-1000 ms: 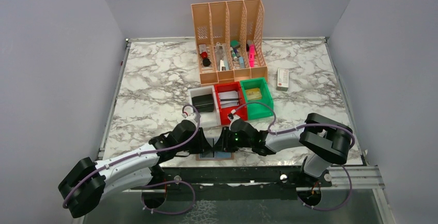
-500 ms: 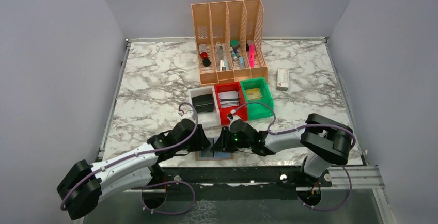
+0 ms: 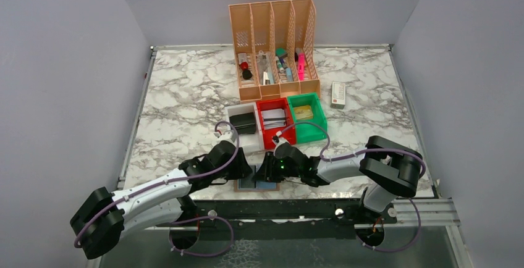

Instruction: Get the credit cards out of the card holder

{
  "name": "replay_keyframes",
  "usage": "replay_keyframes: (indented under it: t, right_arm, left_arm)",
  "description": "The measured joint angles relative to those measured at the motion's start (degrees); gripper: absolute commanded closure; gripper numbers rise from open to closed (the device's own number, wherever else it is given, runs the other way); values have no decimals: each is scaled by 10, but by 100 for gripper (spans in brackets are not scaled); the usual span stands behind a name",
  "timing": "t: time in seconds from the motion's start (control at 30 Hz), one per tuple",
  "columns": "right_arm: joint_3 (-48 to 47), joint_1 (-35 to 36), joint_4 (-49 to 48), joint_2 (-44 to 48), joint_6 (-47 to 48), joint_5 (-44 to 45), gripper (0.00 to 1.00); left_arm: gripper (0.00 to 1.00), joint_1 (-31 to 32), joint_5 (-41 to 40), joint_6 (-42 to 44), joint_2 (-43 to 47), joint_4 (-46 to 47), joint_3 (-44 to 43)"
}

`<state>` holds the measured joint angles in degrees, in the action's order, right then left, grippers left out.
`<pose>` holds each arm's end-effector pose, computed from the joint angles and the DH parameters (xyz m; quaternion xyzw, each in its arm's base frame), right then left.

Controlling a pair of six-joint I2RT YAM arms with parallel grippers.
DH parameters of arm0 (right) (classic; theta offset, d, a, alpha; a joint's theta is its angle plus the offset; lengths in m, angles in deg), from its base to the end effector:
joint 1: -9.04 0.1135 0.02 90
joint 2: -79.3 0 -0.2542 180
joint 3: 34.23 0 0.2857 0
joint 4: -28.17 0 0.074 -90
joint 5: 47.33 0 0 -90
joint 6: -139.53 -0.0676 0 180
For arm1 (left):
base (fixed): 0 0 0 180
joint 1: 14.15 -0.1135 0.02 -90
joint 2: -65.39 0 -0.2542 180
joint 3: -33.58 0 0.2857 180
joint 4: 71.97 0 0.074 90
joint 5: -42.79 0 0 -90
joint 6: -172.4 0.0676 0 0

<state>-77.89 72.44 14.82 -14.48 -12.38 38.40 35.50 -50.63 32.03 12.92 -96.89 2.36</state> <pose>0.1447 0.3002 0.0633 -0.0283 0.8931 0.4130 0.1761 0.1516 -0.1722 0.1095 -0.0170 0.9272 -0.2680 0.2610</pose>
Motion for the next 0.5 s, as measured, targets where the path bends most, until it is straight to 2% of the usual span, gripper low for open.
replay_keyframes:
  t: [0.33,0.5]
  right_arm:
    - [0,0,0,0,0,0,68]
    - [0,0,0,0,0,0,68]
  left_arm:
    - [51,0,-12,2,5,-34,-7]
    - [58,0,-12,4,1,-37,-7]
